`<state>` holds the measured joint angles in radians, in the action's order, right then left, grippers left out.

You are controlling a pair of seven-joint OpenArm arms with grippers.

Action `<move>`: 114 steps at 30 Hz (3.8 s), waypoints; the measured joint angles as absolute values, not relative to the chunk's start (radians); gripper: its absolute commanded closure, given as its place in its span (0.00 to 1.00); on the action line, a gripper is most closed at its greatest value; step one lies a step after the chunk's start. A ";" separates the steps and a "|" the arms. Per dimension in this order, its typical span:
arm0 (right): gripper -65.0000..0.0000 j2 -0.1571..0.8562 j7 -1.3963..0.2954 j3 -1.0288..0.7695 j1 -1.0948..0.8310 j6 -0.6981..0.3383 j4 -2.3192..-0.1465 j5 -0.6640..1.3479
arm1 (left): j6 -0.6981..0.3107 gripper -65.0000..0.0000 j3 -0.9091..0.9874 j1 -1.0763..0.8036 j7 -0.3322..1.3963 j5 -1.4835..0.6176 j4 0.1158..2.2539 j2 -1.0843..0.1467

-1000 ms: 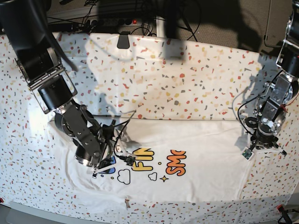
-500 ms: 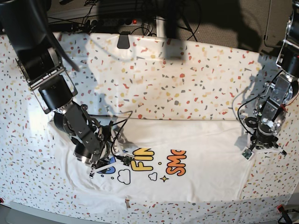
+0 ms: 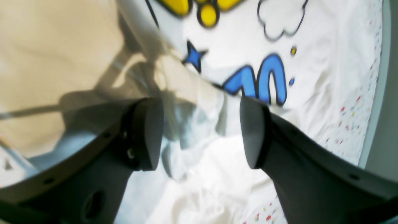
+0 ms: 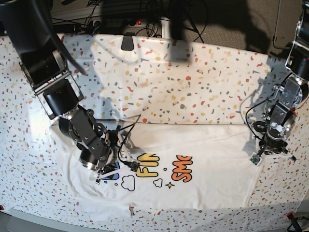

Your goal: Fold the T-shirt properly

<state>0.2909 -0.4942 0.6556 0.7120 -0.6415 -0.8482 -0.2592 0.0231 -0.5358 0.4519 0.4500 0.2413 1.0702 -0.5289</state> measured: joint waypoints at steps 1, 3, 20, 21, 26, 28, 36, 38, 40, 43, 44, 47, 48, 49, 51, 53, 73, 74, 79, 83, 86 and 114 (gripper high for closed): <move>0.41 0.291 -0.493 0.656 0.720 -0.642 -0.829 -0.269 | 0.023 1.00 -0.536 0.452 0.449 0.241 1.070 -0.529; 0.41 0.291 -0.468 0.656 0.749 -0.640 -0.791 -0.309 | 0.023 1.00 -0.536 0.452 0.449 0.241 1.070 -0.529; 0.41 0.143 -0.525 0.655 0.853 -0.235 -0.759 -0.186 | 0.023 1.00 -0.536 0.452 0.451 0.238 1.070 -0.529; 0.41 0.147 -0.526 0.655 0.853 -0.235 -0.759 -0.180 | 0.023 1.00 -0.536 0.452 0.451 0.238 1.070 -0.529; 0.41 0.152 -0.574 0.655 0.853 -0.232 -0.759 -0.176 | 0.023 0.99 -0.536 0.452 0.450 0.239 1.070 -0.529; 0.41 0.149 -0.574 0.655 0.853 -0.232 -0.759 -0.176 | 0.023 0.79 -0.536 0.452 0.448 0.241 1.070 -0.529; 0.41 0.149 -0.606 0.655 0.853 -0.232 -0.759 -0.176 | 0.023 0.67 -0.536 0.452 0.417 0.242 1.070 -0.529; 0.41 0.149 -0.650 0.655 0.853 -0.248 -0.759 -0.180 | 0.023 0.67 -0.536 0.452 0.413 0.242 1.070 -0.529; 0.41 0.150 -0.670 0.655 0.853 -0.334 -0.759 -0.199 | 0.020 0.67 -0.536 0.452 0.422 0.242 1.070 -0.529; 0.41 0.171 -0.683 0.655 0.852 -0.429 -0.760 -0.186 | -0.055 0.67 -0.536 0.452 0.427 0.242 1.071 -0.530; 0.41 0.181 -0.683 0.655 0.852 -0.436 -0.760 -0.179 | -0.089 0.67 -0.536 0.452 0.427 0.243 1.070 -0.529; 0.41 0.218 -0.714 0.655 0.853 -0.448 -0.764 -0.147 | -0.165 0.67 -0.536 0.451 0.426 0.244 1.070 -0.529; 0.41 0.233 -0.733 0.655 0.849 -0.459 -0.774 -0.142 | -0.183 0.67 -0.536 0.452 0.426 0.245 1.071 -0.529; 0.41 0.250 -0.743 0.655 0.841 -0.481 -0.794 -0.131 | -0.193 0.67 -0.536 0.451 0.427 0.244 1.071 -0.529; 0.41 0.289 -0.778 0.655 0.817 -0.519 -0.852 -0.098 | -0.208 0.67 -0.536 0.451 0.431 0.245 1.074 -0.529; 0.41 0.334 -0.789 0.656 0.780 -0.532 -0.942 -0.070 | -0.221 0.67 -0.535 0.445 0.456 0.248 1.103 -0.533; 0.41 0.642 -1.000 0.660 0.393 -0.603 -1.525 0.084 | -0.484 0.67 -0.536 0.292 0.390 0.268 1.301 -0.682; 0.41 0.642 -0.993 0.660 0.395 -0.603 -1.526 0.085 | -0.482 0.67 -0.536 0.294 0.369 0.270 1.301 -0.682; 0.41 0.643 -0.994 0.660 0.393 -0.603 -1.526 0.086 | -0.478 0.67 -0.536 0.294 0.317 0.329 1.301 -0.667; 0.41 0.642 -0.994 0.660 0.393 -0.603 -1.526 0.086 | -0.474 0.67 -0.536 0.295 0.290 0.330 1.266 -0.664; 0.41 0.642 -0.993 0.660 0.393 -0.603 -1.526 0.086 | -0.463 0.67 -0.536 0.306 0.287 0.337 1.220 -0.662; 0.42 0.646 -0.808 0.660 0.393 -0.693 -1.401 -0.052 | -0.385 1.00 -0.534 0.352 0.290 0.356 1.108 -0.549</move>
<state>0.6456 -0.8078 0.6601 0.3935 -0.6933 -1.4006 -0.0517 -0.3851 -0.5339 0.3519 0.2901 0.3557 1.1084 -0.5488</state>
